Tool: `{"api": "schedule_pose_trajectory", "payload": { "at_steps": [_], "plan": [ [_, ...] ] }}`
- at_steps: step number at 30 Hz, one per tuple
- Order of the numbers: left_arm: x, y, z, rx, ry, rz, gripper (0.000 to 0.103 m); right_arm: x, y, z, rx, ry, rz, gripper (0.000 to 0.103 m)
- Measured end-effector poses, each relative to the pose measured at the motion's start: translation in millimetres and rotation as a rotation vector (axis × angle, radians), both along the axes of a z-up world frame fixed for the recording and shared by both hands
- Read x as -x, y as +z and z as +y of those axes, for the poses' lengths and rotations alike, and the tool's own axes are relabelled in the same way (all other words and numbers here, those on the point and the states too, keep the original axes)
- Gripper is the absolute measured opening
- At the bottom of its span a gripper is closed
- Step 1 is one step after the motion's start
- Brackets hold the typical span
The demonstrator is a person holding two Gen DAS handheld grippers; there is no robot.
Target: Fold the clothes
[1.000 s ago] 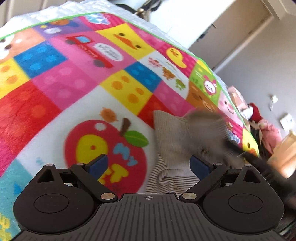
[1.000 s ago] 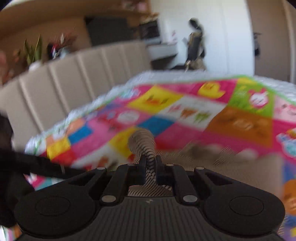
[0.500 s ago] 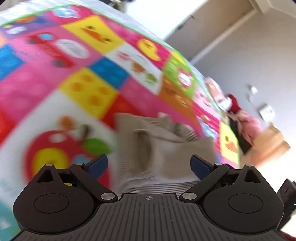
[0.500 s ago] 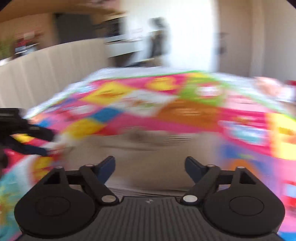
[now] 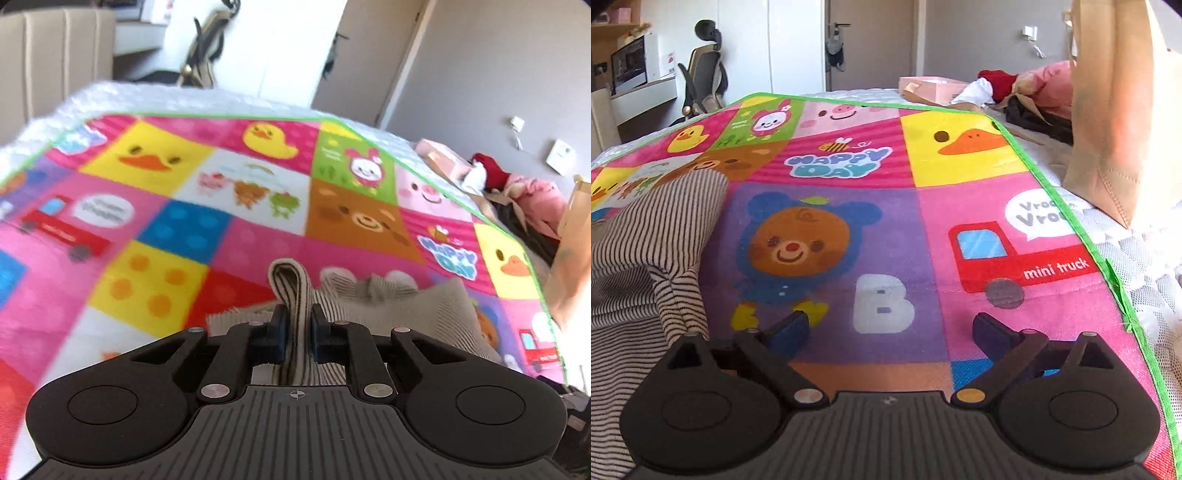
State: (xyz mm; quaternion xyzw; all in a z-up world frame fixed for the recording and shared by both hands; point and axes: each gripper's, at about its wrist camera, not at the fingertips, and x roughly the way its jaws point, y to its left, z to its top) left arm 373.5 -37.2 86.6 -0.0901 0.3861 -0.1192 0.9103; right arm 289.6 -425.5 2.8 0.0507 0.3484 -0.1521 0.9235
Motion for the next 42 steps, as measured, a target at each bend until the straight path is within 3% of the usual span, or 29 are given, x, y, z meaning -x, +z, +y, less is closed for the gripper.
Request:
{"api": "schedule_pose_trajectory", "payload": {
  "at_steps": [1, 4, 6, 8, 10, 12, 14, 16, 18, 21, 24, 26, 27, 29, 32, 35, 37, 38, 40, 41, 42],
  "plan": [
    [2, 2, 0, -0.017, -0.003, -0.02, 0.015, -2, 3, 1, 0.005, 0.011, 0.002, 0.096],
    [2, -28, 5, -0.078, 0.01, 0.066, 0.021, -7, 18, 8, 0.036, 0.071, -0.017, 0.096],
    [5, -44, 10, -0.116, 0.026, 0.093, 0.044, -13, 33, 17, 0.061, 0.131, -0.05, 0.097],
    [7, -41, 20, -0.091, 0.07, 0.083, 0.055, -20, 52, 31, 0.071, 0.217, -0.104, 0.098],
    [8, -37, 31, -0.039, 0.123, 0.094, 0.055, -30, 69, 48, 0.056, 0.319, -0.147, 0.098],
    [9, -29, 39, 0.029, 0.137, 0.101, 0.055, -41, 80, 68, 0.043, 0.424, -0.159, 0.091],
    [11, -18, 43, 0.103, 0.12, 0.084, 0.055, -52, 82, 87, 0.067, 0.503, -0.148, 0.064],
    [13, -9, 41, 0.184, 0.064, 0.054, 0.055, -64, 73, 102, 0.13, 0.553, -0.099, 0.055],
    [13, -4, 35, 0.249, -0.007, 0.041, 0.057, -73, 53, 108, 0.202, 0.561, -0.027, 0.055],
    [5, -18, 16, 0.187, -0.067, 0.083, 0.059, -84, 26, 101, 0.202, 0.544, 0.051, 0.061],
    [-5, -38, 4, 0.092, -0.071, 0.123, 0.051, -86, 28, 98, 0.164, 0.509, 0.056, 0.065],
    [-6, -33, 5, 0.097, -0.052, 0.11, 0.052, -85, 31, 99, 0.165, 0.511, 0.063, 0.065],
    [-6, -31, 6, 0.101, -0.041, 0.103, 0.055, -84, 31, 101, 0.182, 0.525, 0.064, 0.065],
    [0, -24, 13, 0.116, 0.012, 0.088, 0.075, -82, 30, 98, 0.18, 0.532, 0.062, 0.069],
    [7, -25, 23, 0.127, 0.057, 0.115, 0.08, -80, 28, 86, 0.066, 0.478, 0.065, 0.071],
    [8, -35, 26, 0.131, 0.043, 0.167, 0.077, -74, 23, 76, -0.073, 0.418, 0.075, 0.071],
    [8, -42, 23, 0.106, 0.008, 0.179, 0.061, -64, 21, 77, -0.126, 0.404, 0.078, 0.067],
    [7, -42, 20, 0.08, -0.011, 0.167, 0.047, -58, 21, 80, -0.135, 0.408, 0.076, 0.064],
    [5, -38, 15, 0.032, -0.038, 0.133, 0.038, -48, 22, 87, -0.141, 0.439, 0.087, 0.063],
    [4, -35, 13, 0.019, -0.044, 0.115, 0.027, -44, 23, 90, -0.126, 0.453, 0.089, 0.062],
    [2, -31, 12, 0.009, -0.051, 0.095, 0.022, -42, 24, 92, -0.106, 0.465, 0.089, 0.062]
  ]
}}
